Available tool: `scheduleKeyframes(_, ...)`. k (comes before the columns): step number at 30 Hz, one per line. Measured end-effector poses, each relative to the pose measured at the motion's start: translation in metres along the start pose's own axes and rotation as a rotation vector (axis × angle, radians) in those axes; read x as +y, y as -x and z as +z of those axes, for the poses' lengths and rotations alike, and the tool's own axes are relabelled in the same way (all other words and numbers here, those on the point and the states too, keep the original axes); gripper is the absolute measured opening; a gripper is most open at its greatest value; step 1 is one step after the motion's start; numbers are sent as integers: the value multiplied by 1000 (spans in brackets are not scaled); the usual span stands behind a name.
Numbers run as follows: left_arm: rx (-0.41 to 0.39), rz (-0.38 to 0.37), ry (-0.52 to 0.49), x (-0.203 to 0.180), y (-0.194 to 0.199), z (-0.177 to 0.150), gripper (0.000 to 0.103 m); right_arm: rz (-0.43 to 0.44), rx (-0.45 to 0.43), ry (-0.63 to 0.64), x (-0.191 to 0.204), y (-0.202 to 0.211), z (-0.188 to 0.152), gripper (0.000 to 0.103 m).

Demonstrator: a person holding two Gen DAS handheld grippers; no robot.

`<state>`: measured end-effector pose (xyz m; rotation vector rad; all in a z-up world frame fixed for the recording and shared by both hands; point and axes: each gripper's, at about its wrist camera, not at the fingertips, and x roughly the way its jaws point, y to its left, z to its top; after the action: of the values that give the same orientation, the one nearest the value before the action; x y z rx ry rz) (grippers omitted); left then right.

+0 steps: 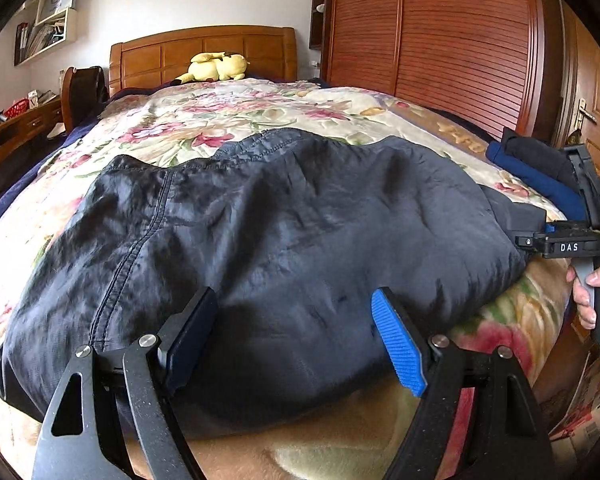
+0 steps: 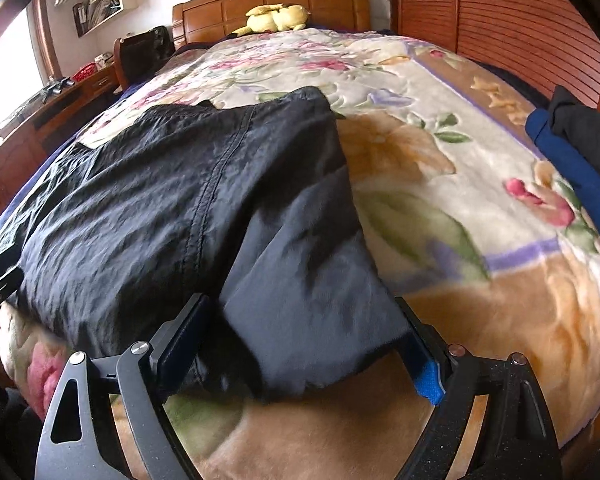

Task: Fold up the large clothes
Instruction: 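Close the right tool on the bundle's side edge, then lift the held bundle edge with the right tool and fold it over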

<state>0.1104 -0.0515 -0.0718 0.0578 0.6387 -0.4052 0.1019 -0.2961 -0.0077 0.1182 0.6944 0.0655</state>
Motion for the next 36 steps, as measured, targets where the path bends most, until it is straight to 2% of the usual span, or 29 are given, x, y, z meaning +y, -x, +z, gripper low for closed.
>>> scheduleKeyframes(3,2,-13,1,2,0,-1,80,16,6,-10,0,-3,-1,86)
scheduleKeyframes(6,3,-25,6,3,2,-2,80,63,15,-27,-1,-8,-1,75)
scheduleKeyframes(7,4,-27,8,4,2,-1,80,68,14,-23,0,-9,0,70)
scheduleKeyframes(8,6,-29,11,4,1,-1,80,78,13,-16,2,-10,0,61)
scheduleKeyframes(13,9,-38,22,4,0,-2,81,113,7,14,6,-7,1,37)
scheduleKeyframes(14,9,-42,24,4,1,-2,81,109,0,23,8,-5,1,29)
scheduleKeyframes(16,8,-52,29,6,4,-2,80,97,-22,26,8,0,3,20)
scheduleKeyframes(23,-6,-61,52,18,18,-3,80,118,-153,20,12,42,27,17)
scheduleKeyframes(30,-46,-46,63,38,48,-4,80,113,-212,84,42,65,49,17)
scheduleKeyframes(36,-79,-23,70,58,75,-9,80,111,-242,148,77,68,55,17)
